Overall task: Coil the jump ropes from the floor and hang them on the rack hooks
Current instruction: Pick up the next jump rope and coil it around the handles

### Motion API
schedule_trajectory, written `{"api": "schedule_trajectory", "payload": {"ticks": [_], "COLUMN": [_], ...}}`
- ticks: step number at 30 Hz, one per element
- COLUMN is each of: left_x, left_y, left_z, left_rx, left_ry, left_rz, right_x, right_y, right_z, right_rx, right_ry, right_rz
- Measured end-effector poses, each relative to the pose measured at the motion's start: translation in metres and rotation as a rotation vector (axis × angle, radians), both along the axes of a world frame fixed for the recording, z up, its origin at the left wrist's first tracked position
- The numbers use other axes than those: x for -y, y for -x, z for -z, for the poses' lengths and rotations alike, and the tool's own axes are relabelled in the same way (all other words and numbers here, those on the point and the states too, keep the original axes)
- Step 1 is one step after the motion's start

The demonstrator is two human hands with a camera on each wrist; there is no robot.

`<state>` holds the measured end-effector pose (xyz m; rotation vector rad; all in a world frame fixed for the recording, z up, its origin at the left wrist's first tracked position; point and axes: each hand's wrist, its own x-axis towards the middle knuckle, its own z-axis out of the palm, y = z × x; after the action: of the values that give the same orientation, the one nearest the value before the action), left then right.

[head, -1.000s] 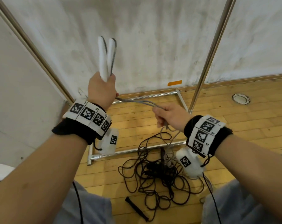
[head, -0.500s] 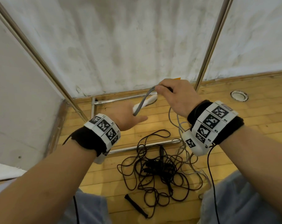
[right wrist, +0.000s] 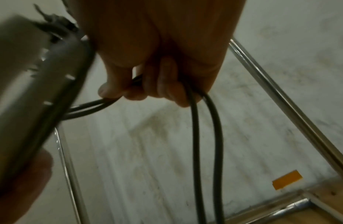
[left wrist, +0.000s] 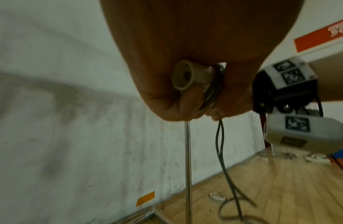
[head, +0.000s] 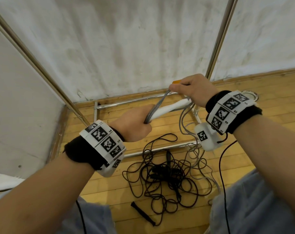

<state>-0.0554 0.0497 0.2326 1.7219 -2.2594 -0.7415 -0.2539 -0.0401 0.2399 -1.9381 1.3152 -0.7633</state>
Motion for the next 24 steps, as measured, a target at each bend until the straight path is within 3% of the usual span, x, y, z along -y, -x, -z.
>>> {"api": "schedule_trajectory", "payload": {"ticks": [7,14,20,24], "left_x": [-0.003,-0.001,0.016,0.018], "left_y": [-0.004,-0.005,-0.010,-0.019], "left_z": [-0.024,-0.029,-0.023,-0.008], "left_rx": [-0.556,-0.836,-0.872,-0.598], "left_ry": [0.012,0.037,0.025,0.128], "left_rz": [-0.239,-0.450,-0.665,-0.618], "right_x": [-0.006,-0.019,-0.040,-0.056], "right_y": [-0.009,-0.027,-0.046,-0.058], "right_z": [0.004,0.018,0.021,0.018], "right_rx": [-0.026,-0.035,-0.211,-0.301], "right_ry": [-0.071,-0.057,0.004,0.034], "right_rz": [-0.013,-0.063,-0.188,-0.286]}}
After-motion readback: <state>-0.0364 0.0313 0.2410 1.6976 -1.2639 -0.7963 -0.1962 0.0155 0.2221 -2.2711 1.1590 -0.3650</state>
